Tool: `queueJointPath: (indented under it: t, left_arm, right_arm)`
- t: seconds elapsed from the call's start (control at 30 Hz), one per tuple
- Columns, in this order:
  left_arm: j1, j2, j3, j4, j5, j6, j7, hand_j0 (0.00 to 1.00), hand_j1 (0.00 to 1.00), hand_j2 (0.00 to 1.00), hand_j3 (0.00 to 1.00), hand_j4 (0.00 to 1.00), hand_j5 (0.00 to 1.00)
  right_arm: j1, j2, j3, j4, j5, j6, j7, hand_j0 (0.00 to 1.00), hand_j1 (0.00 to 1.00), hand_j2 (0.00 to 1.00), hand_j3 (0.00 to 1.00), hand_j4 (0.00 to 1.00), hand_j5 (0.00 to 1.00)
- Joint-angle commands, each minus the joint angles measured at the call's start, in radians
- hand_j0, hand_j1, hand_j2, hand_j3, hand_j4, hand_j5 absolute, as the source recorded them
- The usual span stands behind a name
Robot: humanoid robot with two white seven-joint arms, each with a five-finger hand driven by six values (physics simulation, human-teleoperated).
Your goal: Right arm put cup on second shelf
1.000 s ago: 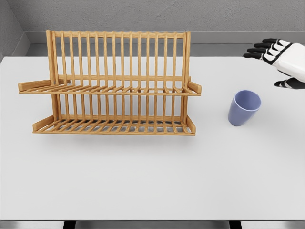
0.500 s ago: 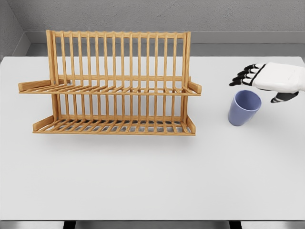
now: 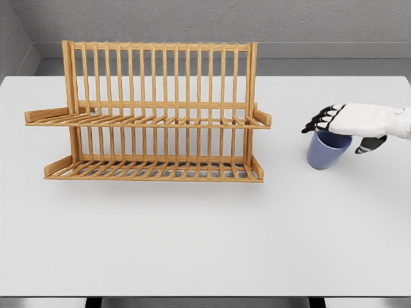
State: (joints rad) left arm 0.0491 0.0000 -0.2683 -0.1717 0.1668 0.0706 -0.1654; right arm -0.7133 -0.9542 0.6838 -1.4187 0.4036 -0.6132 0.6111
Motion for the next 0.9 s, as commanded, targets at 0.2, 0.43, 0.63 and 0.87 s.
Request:
queueJointPath:
  t: [0.2,0.43,0.63,0.87]
  left_arm:
    - [0.000,0.000,0.000,0.000,0.000,0.000,0.000,1.00,1.00,1.00,1.00,1.00,1.00]
    - [0.000,0.000,0.000,0.000,0.000,0.000,0.000,1.00,1.00,1.00,1.00,1.00,1.00]
    - [0.000,0.000,0.000,0.000,0.000,0.000,0.000,1.00,1.00,1.00,1.00,1.00,1.00]
    - [0.000,0.000,0.000,0.001,0.000,0.000,0.000,1.00,1.00,1.00,1.00,1.00,1.00]
  right_arm:
    - [-0.002,0.009,0.011,0.023,-0.003,0.002,0.000,1.00,1.00,1.00,1.00,1.00,1.00]
    - [-0.002,0.009,0.011,0.006,-0.002,0.002,0.000,1.00,1.00,1.00,1.00,1.00,1.00]
    - [-0.006,0.011,0.017,-0.017,-0.002,0.002,0.000,0.76,0.76,0.76,0.76,0.76,0.76]
    - [-0.008,0.009,0.025,-0.019,-0.002,0.002,0.000,0.59,0.59,0.59,0.59,0.59,0.59]
